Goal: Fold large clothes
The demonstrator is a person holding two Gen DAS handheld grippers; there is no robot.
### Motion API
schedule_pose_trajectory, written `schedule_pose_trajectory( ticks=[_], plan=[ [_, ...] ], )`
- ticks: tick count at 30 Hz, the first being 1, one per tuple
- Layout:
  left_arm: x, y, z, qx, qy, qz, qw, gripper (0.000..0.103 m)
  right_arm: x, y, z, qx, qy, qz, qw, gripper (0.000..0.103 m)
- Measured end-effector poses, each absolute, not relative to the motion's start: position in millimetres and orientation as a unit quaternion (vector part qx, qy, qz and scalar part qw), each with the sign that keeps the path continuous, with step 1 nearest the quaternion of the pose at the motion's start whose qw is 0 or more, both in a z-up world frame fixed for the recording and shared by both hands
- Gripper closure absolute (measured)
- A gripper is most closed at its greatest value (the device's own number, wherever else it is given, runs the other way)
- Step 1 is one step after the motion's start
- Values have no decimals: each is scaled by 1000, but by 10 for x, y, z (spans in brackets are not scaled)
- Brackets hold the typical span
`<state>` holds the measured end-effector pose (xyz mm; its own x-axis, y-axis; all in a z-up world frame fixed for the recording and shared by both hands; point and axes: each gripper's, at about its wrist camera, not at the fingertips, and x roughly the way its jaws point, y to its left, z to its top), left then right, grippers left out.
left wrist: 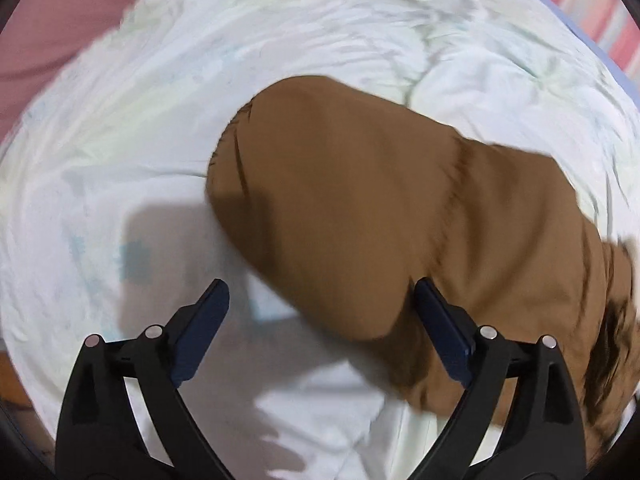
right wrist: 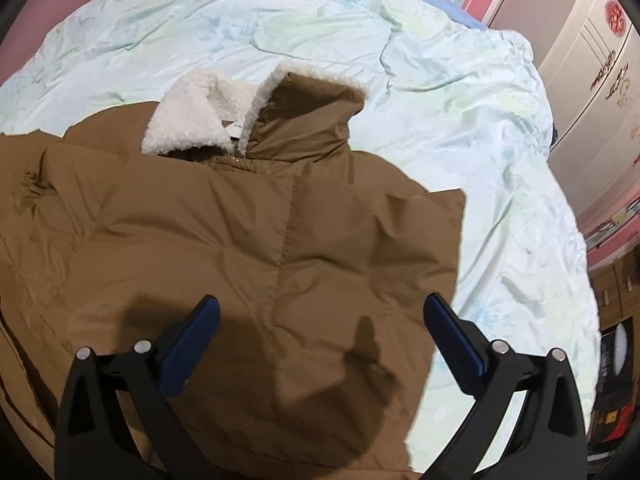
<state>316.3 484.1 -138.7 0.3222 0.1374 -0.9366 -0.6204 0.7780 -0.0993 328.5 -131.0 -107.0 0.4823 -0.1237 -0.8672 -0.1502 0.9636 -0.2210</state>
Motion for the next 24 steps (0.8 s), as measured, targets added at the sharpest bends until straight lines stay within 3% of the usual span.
schedule_pose_trajectory(
  ticks=[2, 3, 4, 5, 6, 7, 14, 24],
  plan=[
    [3145, 5244, -1485, -253, 542, 230, 768, 11, 3306, -1385, -1075, -145, 511, -3, 847, 2],
    [3104, 5129, -1656, -258, 544, 228, 765, 25, 3314, -1437, -1090, -144, 515, -10, 845, 2],
    [3149, 5149, -1687, -264, 542, 217, 768, 49, 3344, -1499, -1108, -135, 523, -19, 842, 2],
    [3213, 5000, -1718, -269, 539, 210, 770, 62, 3367, -1542, -1122, -127, 527, -22, 840, 2],
    [3242, 4964, -1644, -270, 534, 204, 775, 82, 3396, -1595, -1147, -114, 535, -25, 836, 2],
    [3258, 4902, -1538, -265, 529, 200, 781, 91, 3426, -1640, -1181, -103, 544, -25, 832, 2],
    [3264, 4322, -592, -220, 480, 94, 844, 92, 3378, -1800, -1218, -98, 545, -32, 832, 2],
    [3478, 2474, -113, -140, 486, -85, 859, 92, 3188, -2067, -1064, -71, 521, -31, 850, 2]
  ],
)
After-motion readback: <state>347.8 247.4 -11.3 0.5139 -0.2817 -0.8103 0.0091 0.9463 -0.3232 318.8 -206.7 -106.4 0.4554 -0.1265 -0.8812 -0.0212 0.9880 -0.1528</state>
